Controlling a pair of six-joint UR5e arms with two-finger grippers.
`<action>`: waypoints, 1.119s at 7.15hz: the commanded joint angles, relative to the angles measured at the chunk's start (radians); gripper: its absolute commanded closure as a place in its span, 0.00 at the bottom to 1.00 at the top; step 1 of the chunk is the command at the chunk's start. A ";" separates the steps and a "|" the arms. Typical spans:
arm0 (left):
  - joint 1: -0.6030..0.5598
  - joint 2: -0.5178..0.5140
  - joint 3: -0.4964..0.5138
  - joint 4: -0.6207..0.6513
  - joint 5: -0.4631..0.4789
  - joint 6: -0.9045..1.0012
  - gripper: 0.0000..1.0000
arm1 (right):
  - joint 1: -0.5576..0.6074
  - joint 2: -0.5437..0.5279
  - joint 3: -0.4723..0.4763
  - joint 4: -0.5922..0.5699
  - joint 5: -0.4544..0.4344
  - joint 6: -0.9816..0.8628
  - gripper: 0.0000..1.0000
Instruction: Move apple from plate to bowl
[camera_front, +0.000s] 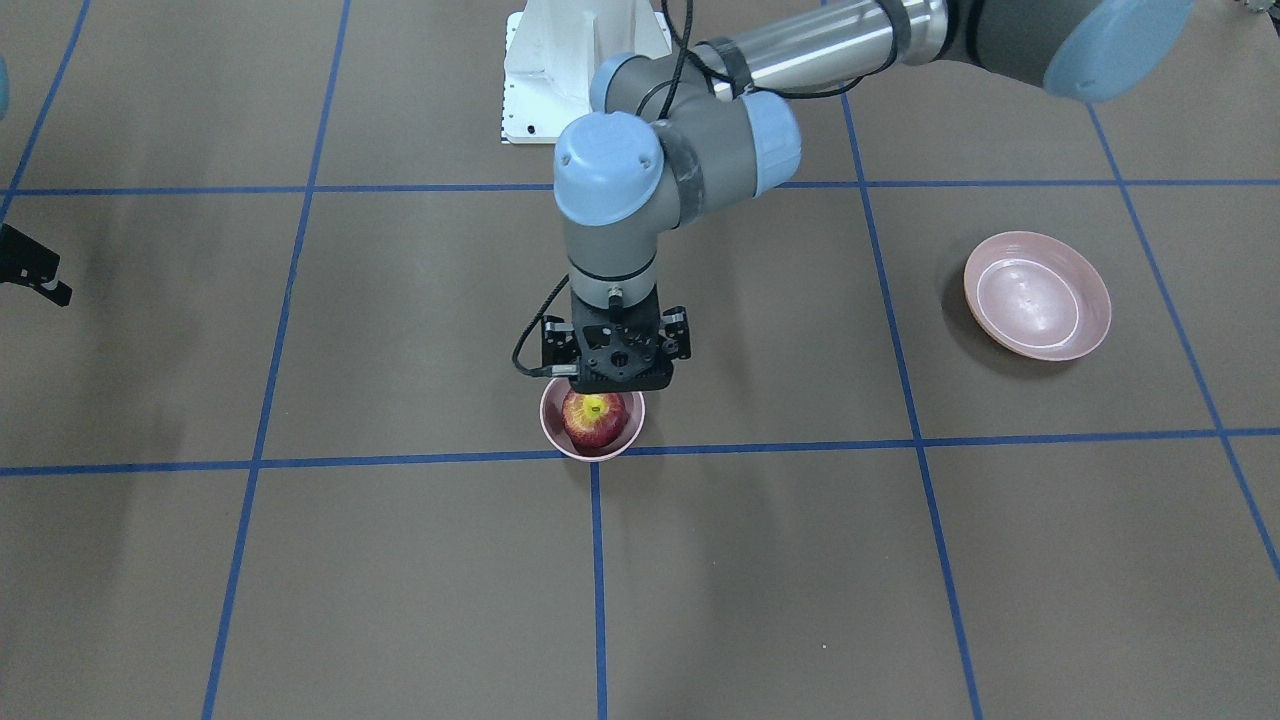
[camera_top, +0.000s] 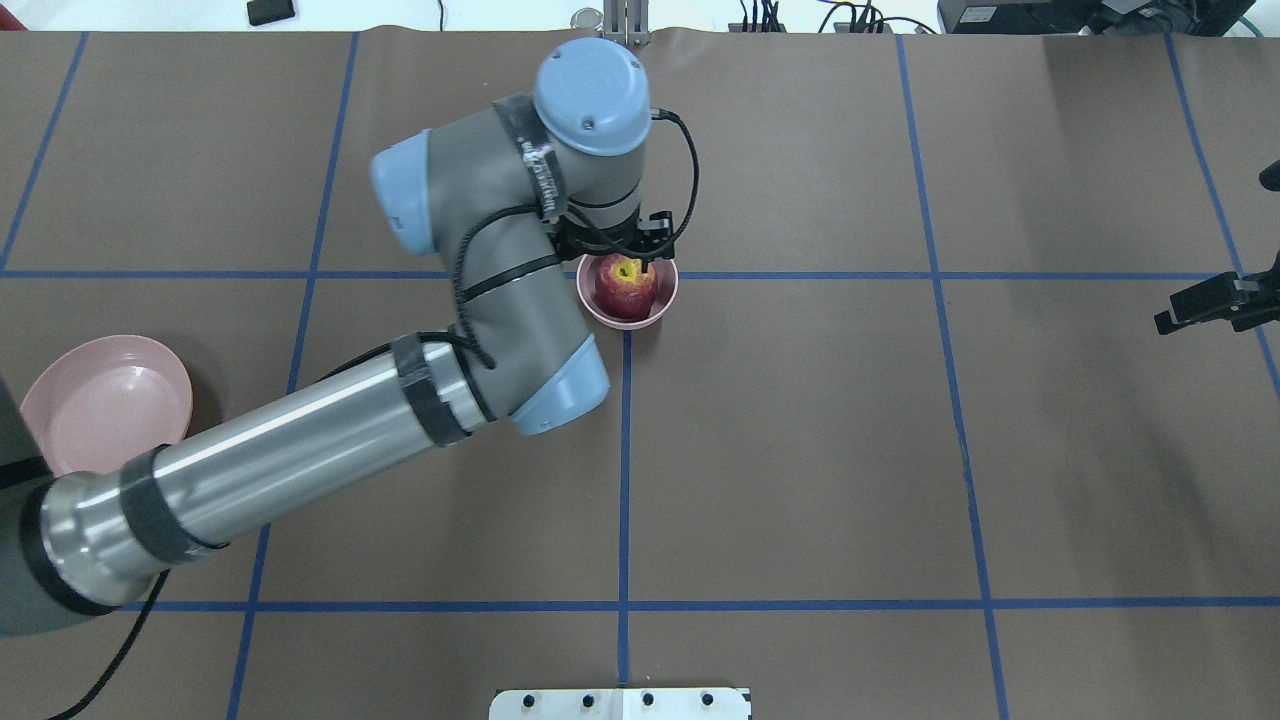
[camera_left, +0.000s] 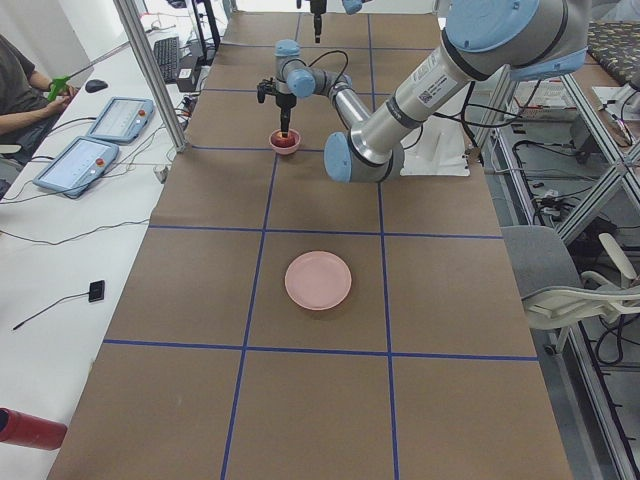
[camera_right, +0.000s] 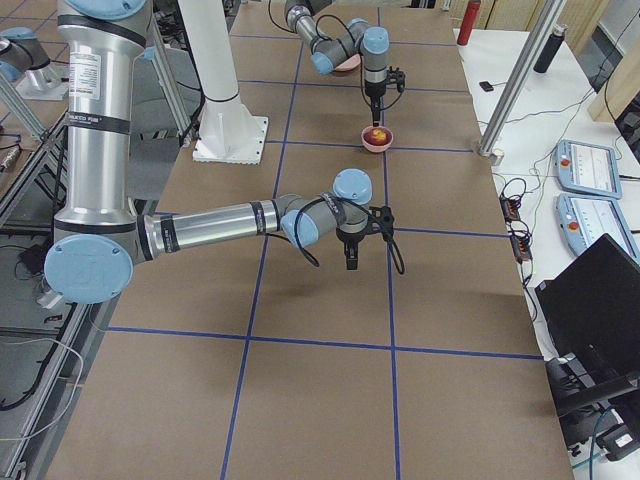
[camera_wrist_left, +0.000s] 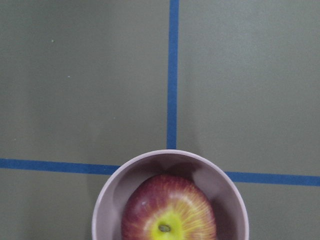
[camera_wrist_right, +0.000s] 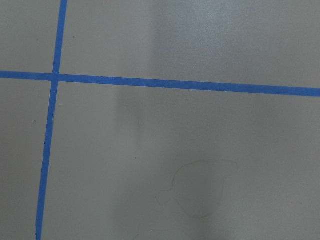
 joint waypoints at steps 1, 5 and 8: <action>-0.085 0.436 -0.533 0.090 -0.009 0.230 0.02 | -0.001 0.000 -0.001 0.000 -0.001 0.000 0.00; -0.603 0.926 -0.454 -0.233 -0.387 0.845 0.02 | 0.004 0.008 -0.001 0.000 -0.008 0.000 0.00; -0.759 0.931 -0.272 -0.240 -0.500 1.073 0.02 | 0.082 0.009 0.002 -0.002 0.003 -0.058 0.00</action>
